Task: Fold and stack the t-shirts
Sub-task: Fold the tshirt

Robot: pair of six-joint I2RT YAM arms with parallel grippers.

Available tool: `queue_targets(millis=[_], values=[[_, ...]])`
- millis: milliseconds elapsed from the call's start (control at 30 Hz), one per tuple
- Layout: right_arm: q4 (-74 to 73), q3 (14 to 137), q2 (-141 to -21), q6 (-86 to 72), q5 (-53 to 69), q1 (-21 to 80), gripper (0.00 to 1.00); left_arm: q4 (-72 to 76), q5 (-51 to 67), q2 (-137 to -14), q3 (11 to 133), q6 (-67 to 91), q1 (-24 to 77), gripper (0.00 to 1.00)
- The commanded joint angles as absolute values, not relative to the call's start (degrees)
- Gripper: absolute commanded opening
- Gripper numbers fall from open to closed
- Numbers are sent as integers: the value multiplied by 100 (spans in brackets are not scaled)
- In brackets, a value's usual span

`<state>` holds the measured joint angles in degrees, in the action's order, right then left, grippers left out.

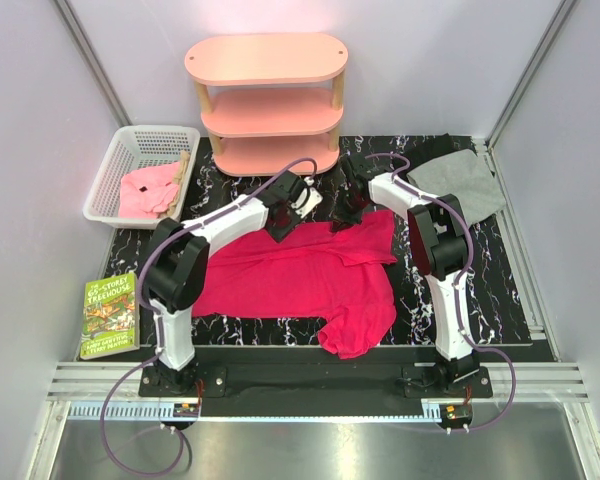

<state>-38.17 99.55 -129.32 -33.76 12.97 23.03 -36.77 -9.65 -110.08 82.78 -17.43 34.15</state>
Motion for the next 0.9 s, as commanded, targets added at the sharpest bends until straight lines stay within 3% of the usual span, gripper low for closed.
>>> queue_targets(millis=[0,300,867], values=[[-3841,9721,-13087,-3331,1037,2303,13,-3516,-931,-11162,8648,-1442,3454,37],[-3770,9440,-12946,-3313,967,2294,12,-3278,-1028,-11549,8474,-1432,3603,35],[-3779,9527,-12999,-3322,949,2276,11,-3138,-949,-10723,7147,-1599,3771,35]])
